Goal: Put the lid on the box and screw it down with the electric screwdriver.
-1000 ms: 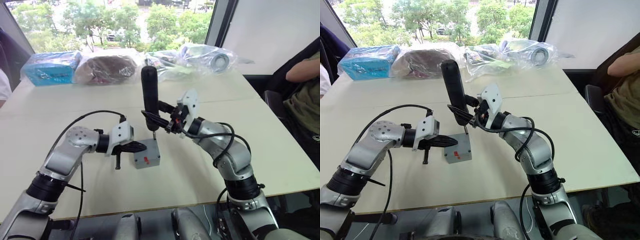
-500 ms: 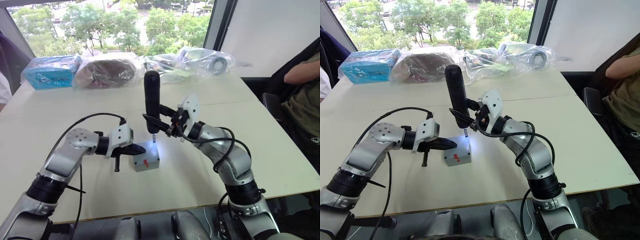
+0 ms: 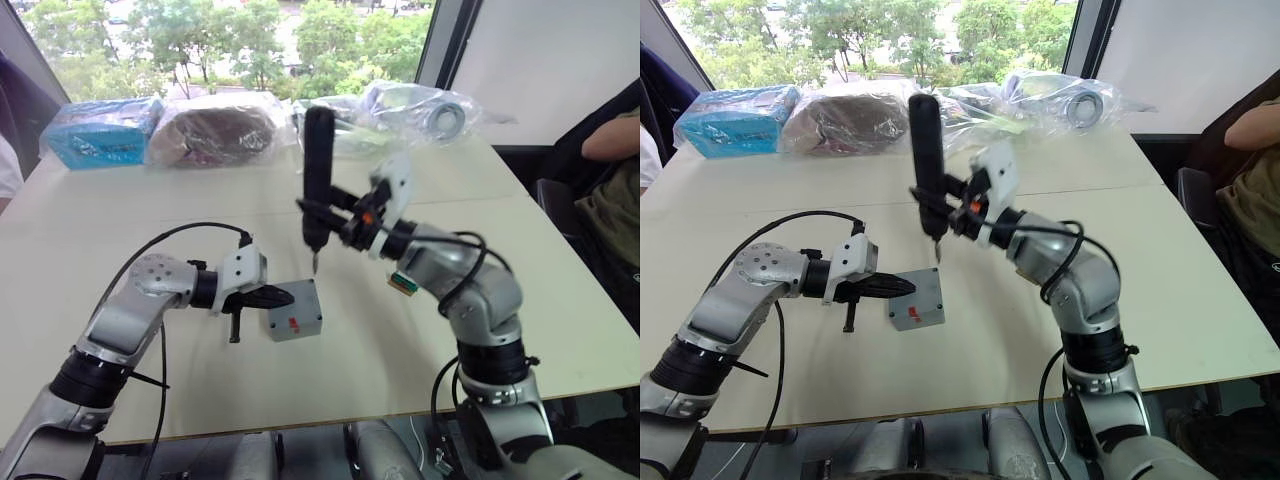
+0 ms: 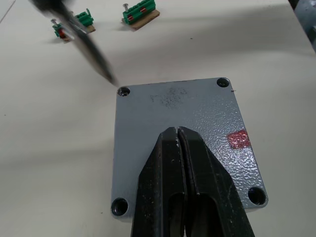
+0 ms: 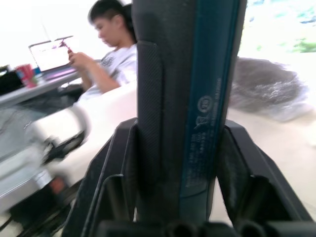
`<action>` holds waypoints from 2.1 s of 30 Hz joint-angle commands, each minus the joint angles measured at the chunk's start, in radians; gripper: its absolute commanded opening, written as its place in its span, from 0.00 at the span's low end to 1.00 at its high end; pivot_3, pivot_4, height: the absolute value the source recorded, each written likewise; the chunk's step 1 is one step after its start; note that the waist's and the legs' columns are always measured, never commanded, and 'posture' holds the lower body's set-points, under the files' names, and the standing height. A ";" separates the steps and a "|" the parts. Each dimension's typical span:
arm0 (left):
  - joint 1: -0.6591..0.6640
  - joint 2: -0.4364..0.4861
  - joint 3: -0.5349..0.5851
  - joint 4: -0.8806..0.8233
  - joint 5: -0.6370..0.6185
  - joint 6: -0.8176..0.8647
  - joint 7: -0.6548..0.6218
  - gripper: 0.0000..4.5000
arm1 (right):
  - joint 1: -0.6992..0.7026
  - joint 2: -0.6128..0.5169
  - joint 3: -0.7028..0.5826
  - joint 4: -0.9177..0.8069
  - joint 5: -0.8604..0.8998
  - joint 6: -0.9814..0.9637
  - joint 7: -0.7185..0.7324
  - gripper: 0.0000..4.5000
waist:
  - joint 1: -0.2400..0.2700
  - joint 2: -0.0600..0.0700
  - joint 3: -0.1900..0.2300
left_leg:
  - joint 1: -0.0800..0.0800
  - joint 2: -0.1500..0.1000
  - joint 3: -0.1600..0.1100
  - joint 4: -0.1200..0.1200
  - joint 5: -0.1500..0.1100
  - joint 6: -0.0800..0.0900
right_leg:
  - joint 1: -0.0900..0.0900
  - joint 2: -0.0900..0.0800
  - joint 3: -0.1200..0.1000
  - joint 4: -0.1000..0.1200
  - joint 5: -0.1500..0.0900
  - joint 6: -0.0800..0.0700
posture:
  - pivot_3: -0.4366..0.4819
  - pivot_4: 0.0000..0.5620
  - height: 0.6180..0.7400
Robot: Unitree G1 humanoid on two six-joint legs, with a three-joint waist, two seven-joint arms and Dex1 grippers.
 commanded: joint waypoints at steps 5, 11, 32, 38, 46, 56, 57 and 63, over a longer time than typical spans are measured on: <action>-0.024 0.039 0.115 -0.124 -0.129 0.119 0.012 0.00 | -0.187 -0.264 -0.156 0.032 0.055 0.437 -0.138 0.36 | -0.002 -0.001 0.008 | -0.011 0.000 -0.001 0.000 0.000 0.000 | -0.010 0.000 -0.002 0.000 0.000 0.002 | 0.48 0.27 1.00; -0.072 0.101 0.246 -0.237 -0.292 0.239 0.016 0.00 | -0.263 -0.598 0.022 0.271 0.024 0.741 -0.031 0.36 | -0.001 0.001 0.028 | -0.012 -0.001 -0.001 -0.001 0.000 0.001 | -0.011 0.000 -0.002 -0.002 0.000 0.002 | 0.48 0.27 1.00; -0.018 0.166 0.311 -0.347 -0.404 0.328 0.124 0.00 | -0.204 -0.637 0.336 0.540 -0.229 0.440 0.193 0.93 | -0.004 0.001 0.033 | -0.012 -0.001 0.002 0.010 -0.001 0.002 | -0.008 0.000 0.001 0.000 0.002 0.006 | 0.48 0.27 1.00; 0.091 0.220 0.334 -0.303 -0.347 0.288 0.123 0.00 | -0.178 -0.659 0.235 0.304 -0.195 0.324 0.280 0.99 | -0.006 0.001 0.033 | -0.012 -0.001 0.002 0.009 -0.001 0.002 | -0.009 0.000 0.001 0.001 0.002 0.007 | 0.48 0.27 1.00; 0.246 0.258 0.284 -0.190 -0.214 0.157 0.079 0.00 | 0.034 -0.561 0.159 -0.104 -0.028 0.318 0.349 0.50 | -0.001 0.000 0.033 | -0.011 0.000 0.000 0.011 -0.001 0.002 | -0.008 0.001 -0.001 0.004 0.002 0.006 | 0.48 0.27 1.00; 0.211 0.117 0.130 -0.054 -0.077 0.049 0.134 0.00 | 0.188 -0.423 0.314 -0.150 -0.089 0.178 0.332 0.02 | -0.001 -0.001 0.033 | -0.011 0.000 0.002 0.023 -0.001 0.002 | -0.005 0.000 0.000 0.008 0.004 0.002 | 0.48 0.27 1.00; 0.196 0.092 0.111 -0.040 -0.062 0.040 0.147 0.00 | 0.192 -0.403 0.331 -0.142 -0.083 0.172 0.340 0.02 | -0.002 -0.001 0.033 | -0.011 0.000 0.002 0.024 -0.001 0.002 | -0.005 0.000 0.000 0.009 0.004 0.002 | 0.48 0.27 1.00; 0.117 0.007 0.044 0.029 0.000 -0.002 0.161 0.00 | 0.190 -0.329 0.417 -0.093 -0.128 0.125 0.339 0.02 | -0.003 -0.002 0.032 | -0.009 0.000 0.000 0.026 -0.001 0.002 | -0.004 0.002 0.000 0.016 0.005 0.004 | 0.48 0.27 1.00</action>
